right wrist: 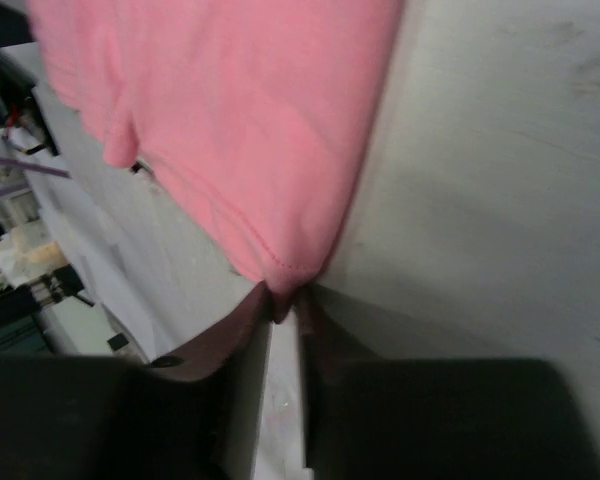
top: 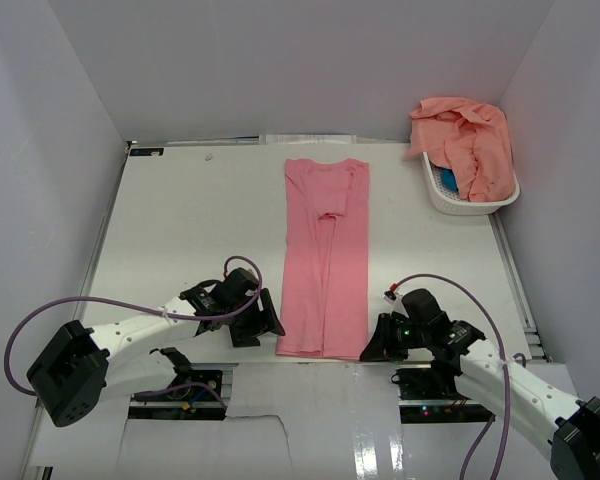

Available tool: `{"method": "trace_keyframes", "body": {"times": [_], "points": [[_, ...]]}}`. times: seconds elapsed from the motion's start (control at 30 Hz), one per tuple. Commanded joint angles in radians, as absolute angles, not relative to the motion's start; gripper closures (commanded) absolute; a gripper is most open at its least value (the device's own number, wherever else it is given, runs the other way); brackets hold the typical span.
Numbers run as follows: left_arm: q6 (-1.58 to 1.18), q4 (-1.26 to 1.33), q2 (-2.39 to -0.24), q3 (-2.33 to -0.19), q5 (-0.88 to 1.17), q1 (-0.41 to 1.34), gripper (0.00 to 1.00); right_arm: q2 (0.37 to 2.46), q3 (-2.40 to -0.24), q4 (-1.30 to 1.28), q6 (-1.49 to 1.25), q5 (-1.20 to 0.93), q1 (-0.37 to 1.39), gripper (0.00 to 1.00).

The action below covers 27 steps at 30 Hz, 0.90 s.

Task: Fold and stack the t-shirts
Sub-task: Grab the bottom of the folded rectangular tshirt with both arms

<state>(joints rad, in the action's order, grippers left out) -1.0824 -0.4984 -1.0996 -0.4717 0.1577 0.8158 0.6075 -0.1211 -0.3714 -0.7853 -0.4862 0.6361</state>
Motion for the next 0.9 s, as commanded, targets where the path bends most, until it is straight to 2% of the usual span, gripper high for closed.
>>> {"method": "trace_keyframes", "body": {"times": [0.0, 0.03, 0.07, 0.4, 0.7, 0.8, 0.87], "points": [[-1.094, -0.517, -1.115, -0.428, 0.112, 0.822, 0.19, 0.624, -0.080, -0.426, -0.782, -0.413, 0.656, 0.85], [-1.092, -0.515, -1.114, -0.425, 0.113, 0.824, 0.19, 0.620, -0.087, -0.436, -0.782, -0.405, 0.658, 0.91], [-1.094, -0.512, -1.112, -0.420, 0.112, 0.825, 0.21, 0.611, -0.090, -0.445, -0.782, -0.402, 0.660, 0.92], [-1.129, -0.451, -1.108, -0.368, 0.110, 0.871, 0.30, 0.555, -0.086, -0.460, -0.773, -0.367, 0.667, 0.92], [-1.155, -0.448, -1.175, -0.399, 0.103, 0.954, 0.40, 0.640, -0.100, -0.400, -0.741, -0.362, 0.673, 0.92], [-1.155, -0.446, -1.178, -0.399, 0.094, 0.960, 0.55, 0.650, -0.107, -0.397, -0.738, -0.359, 0.676, 0.92], [-1.155, -0.446, -1.181, -0.402, 0.092, 0.960, 0.71, 0.649, -0.110, -0.391, -0.739, -0.359, 0.676, 0.92]]}}
